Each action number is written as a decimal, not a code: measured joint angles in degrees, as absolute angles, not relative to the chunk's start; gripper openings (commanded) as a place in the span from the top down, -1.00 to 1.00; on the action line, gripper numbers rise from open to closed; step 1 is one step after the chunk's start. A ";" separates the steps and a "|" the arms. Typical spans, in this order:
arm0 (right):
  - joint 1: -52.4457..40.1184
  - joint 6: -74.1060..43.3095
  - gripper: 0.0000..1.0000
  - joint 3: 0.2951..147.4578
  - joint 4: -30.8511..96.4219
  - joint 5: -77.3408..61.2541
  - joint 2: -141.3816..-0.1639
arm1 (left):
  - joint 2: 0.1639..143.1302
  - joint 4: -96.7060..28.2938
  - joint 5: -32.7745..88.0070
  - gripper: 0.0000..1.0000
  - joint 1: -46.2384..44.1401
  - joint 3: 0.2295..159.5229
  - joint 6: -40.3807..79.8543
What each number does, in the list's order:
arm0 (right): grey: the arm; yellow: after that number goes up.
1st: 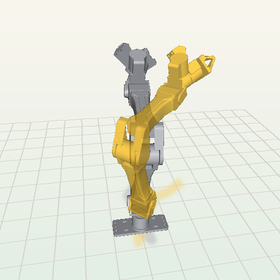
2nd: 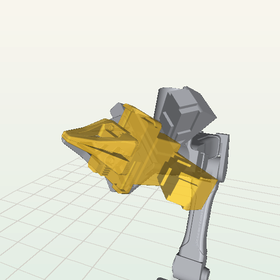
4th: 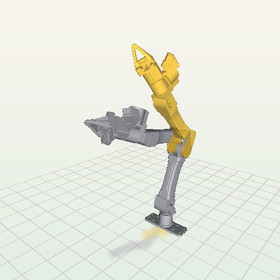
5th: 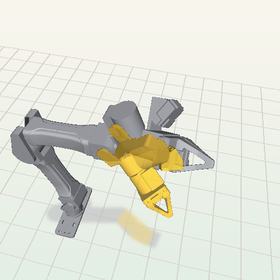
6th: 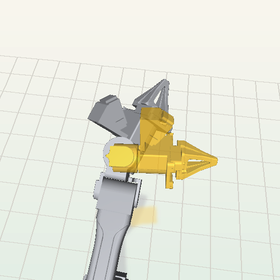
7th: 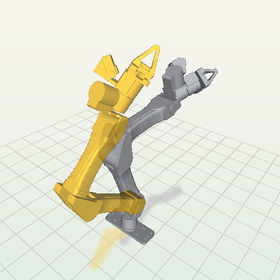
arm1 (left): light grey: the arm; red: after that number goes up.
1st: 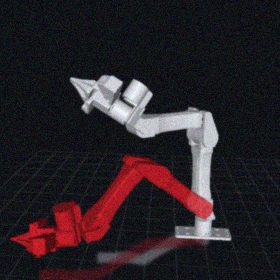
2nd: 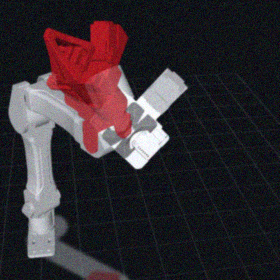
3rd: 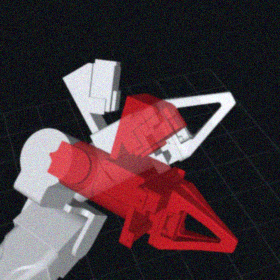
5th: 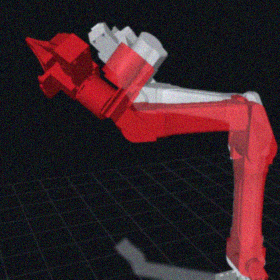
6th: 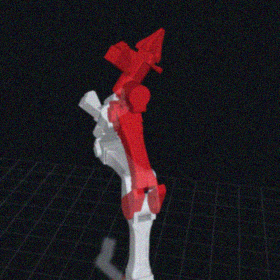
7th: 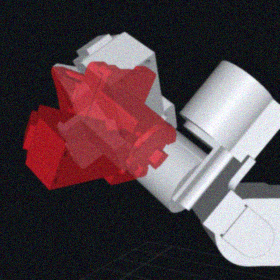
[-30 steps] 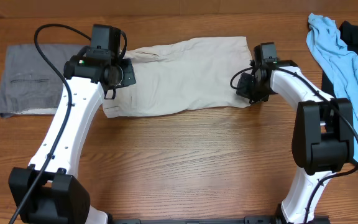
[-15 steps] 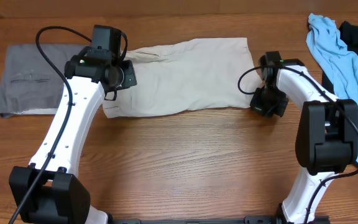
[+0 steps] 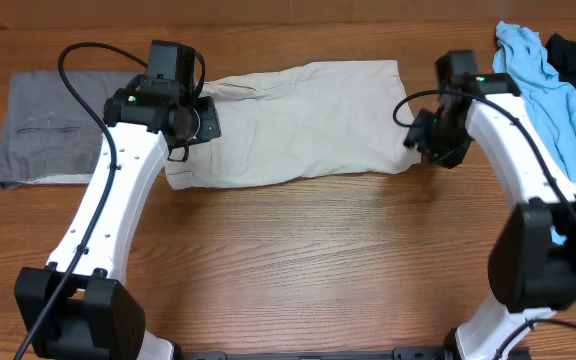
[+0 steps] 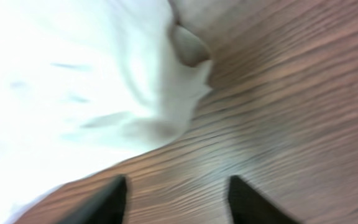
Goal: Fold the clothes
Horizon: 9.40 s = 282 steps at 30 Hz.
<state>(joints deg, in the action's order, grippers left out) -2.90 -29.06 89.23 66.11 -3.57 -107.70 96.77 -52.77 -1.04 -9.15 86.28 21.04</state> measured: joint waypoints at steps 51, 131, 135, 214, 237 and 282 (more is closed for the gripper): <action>-1.91 -47.99 0.92 62.11 24.12 -1.02 -107.42 | 96.77 -55.51 -1.04 0.66 -9.15 86.28 21.04; 9.28 -24.10 -1.00 90.00 64.71 -12.73 -104.73 | 128.88 -3.27 9.15 0.91 -12.62 86.21 16.56; 9.30 -24.10 -1.00 90.00 64.71 -12.71 -104.73 | 124.22 -3.42 9.41 0.92 -12.64 86.17 16.78; -13.78 -25.26 0.92 89.89 6.20 -11.33 -131.48 | 104.05 -47.35 2.70 0.92 -8.58 86.63 22.13; 0.99 -22.44 0.92 95.83 34.15 -6.35 -120.42 | 104.16 -47.24 2.70 0.91 -8.58 86.63 22.13; 3.01 -17.76 -1.00 98.94 65.08 -5.54 -109.95 | 120.68 -41.34 16.51 -0.53 -1.65 86.59 9.69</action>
<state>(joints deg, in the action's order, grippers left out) 3.01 -17.76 98.94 65.08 -5.54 -109.95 120.68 -41.34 16.51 -1.65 86.59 9.69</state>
